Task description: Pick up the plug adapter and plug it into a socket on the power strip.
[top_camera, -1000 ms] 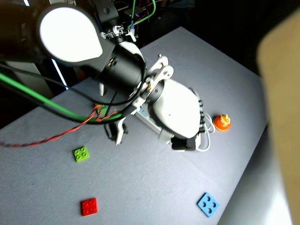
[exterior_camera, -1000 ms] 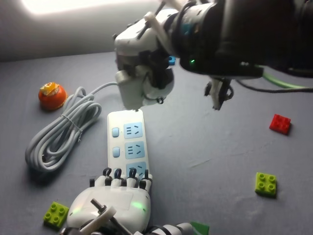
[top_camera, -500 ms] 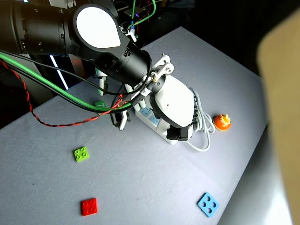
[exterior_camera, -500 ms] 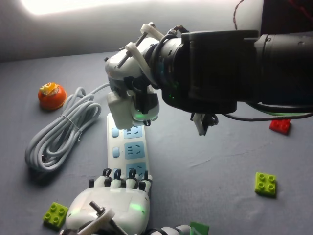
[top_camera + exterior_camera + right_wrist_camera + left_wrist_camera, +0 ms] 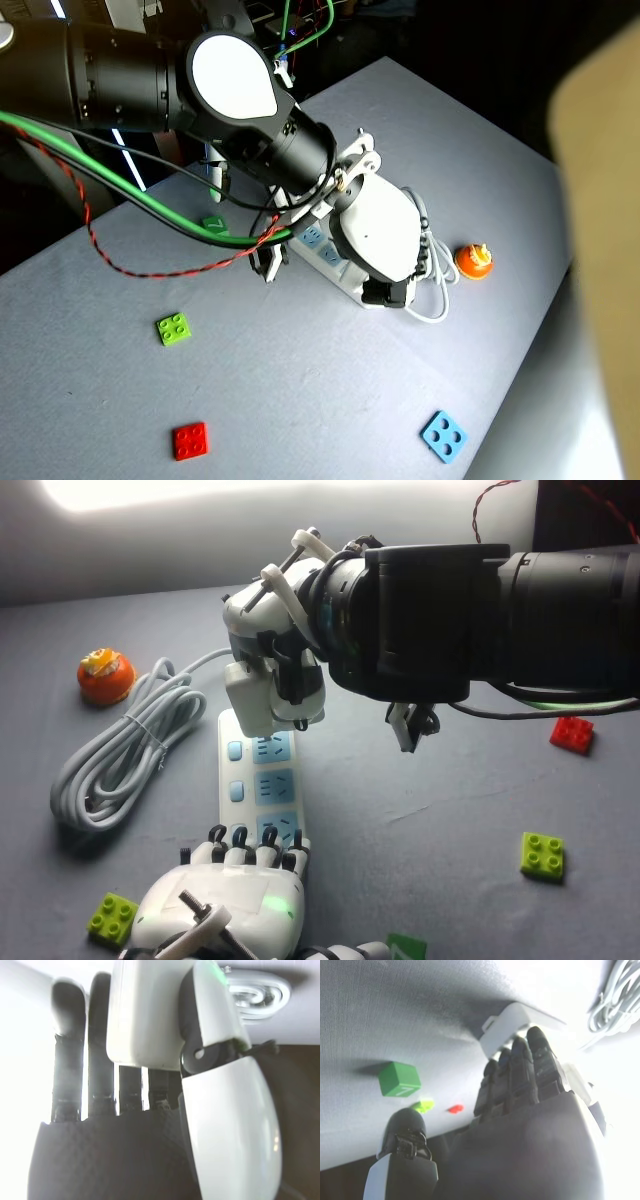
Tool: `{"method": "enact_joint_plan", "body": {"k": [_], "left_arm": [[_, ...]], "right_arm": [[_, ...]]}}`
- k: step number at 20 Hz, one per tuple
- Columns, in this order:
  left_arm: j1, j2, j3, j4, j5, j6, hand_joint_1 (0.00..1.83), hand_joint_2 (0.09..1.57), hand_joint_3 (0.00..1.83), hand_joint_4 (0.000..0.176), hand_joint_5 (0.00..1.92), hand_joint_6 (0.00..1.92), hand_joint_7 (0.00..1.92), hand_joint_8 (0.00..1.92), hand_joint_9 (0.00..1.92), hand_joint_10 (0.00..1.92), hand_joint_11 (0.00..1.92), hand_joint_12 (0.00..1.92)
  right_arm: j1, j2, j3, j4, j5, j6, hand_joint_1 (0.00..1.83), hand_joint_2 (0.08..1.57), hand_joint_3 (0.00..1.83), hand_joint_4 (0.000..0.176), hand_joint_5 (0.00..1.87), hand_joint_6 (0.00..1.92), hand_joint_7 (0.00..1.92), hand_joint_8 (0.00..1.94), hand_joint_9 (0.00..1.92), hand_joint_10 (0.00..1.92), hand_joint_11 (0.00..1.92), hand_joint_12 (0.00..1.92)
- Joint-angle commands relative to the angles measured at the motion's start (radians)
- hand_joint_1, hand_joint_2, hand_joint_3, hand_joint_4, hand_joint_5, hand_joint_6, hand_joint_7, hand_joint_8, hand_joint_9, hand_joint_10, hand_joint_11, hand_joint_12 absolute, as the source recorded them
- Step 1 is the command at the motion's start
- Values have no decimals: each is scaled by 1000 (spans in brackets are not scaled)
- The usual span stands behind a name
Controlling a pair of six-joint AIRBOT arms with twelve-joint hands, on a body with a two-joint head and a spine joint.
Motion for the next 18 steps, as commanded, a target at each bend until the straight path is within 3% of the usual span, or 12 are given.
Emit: {"method": "enact_joint_plan", "body": {"k": [1, 3, 7, 8, 9, 10, 11, 12, 13, 15, 18], "left_arm": [[4, 6, -7, 20, -18, 2, 0, 1231, 1, 0, 75, 2, 78, 2, 73, 1, 0, 276], [3, 6, -7, 20, -18, 2, 0, 1231, 0, 0, 71, 0, 72, 0, 69, 0, 0, 268], [3, 9, -4, 20, -18, 2, 0, 1226, 0, 0, 78, 4, 81, 4, 76, 4, 0, 266], [3, 11, -3, 20, -18, 2, 0, 1222, 0, 0, 109, 5, 114, 5, 105, 5, 0, 353], [3, 12, -3, 20, -18, 2, 0, 1220, 0, 0, 107, 3, 110, 3, 104, 4, 0, 357], [2, 13, -3, 20, -18, 2, 0, 1222, 0, 0, 90, 0, 86, 2, 82, 1, 0, 290], [1, 14, -2, 20, -18, 2, 0, 1221, 0, 0, 92, 1, 90, 3, 84, 2, 0, 295], [0, 15, -1, 20, -18, 2, 0, 1223, 1, 0, 96, 3, 89, 2, 81, 0, 0, 293], [0, 15, -1, 20, -18, 2, 0, 1224, 1, 0, 86, 1, 76, 2, 69, 0, 0, 262], [-1, 15, -2, 20, -18, 2, 0, 1227, 0, 0, 104, 3, 101, 3, 95, 4, 0, 339], [-1, 15, 1, 20, -18, 2, 0, 1237, 1, 0, 76, 4, 76, 4, 72, 2, 0, 260]], "right_arm": [[4, -2, 3, -54, 54, 8, 1259, 1161, 4, 0, 842, 1007, 945, 1231, 781, 1280, 640, 1592], [-2, -5, 7, -54, 63, 8, 1234, 1164, 0, 0, 840, 1028, 951, 1240, 800, 1177, 647, 1585], [-10, -12, 7, -53, 67, 15, 1238, 1155, 0, 0, 869, 980, 959, 1231, 817, 1147, 669, 1546], [-11, -13, 7, -53, 66, 16, 1362, 1157, 1, 0, 825, 981, 953, 1117, 824, 1445, 628, 1589], [-11, -13, 7, -52, 65, 16, 1363, 1166, 2, 0, 804, 1007, 931, 1146, 815, 1473, 617, 1601], [-12, -13, 7, -49, 64, 16, 1236, 1162, 2, 0, 834, 1041, 957, 1215, 814, 1150, 650, 1555], [-13, -13, 7, -48, 62, 15, 1236, 1155, 0, 0, 856, 1011, 967, 1203, 829, 1117, 664, 1545], [-14, -12, 7, -48, 62, 13, 1334, 1173, 4, 0, 809, 1015, 909, 1197, 780, 1413, 646, 1559], [-14, -11, 7, -48, 63, 12, 1353, 1183, 0, 0, 798, 1019, 890, 1215, 755, 1490, 634, 1584], [-15, -9, 7, -48, 64, 10, 1355, 1191, 0, 0, 769, 1060, 880, 1225, 746, 1514, 606, 1614], [-18, -4, 6, -35, 60, 2, 1360, 1177, 3, 0, 773, 1055, 899, 1185, 797, 1465, 671, 1563]]}}
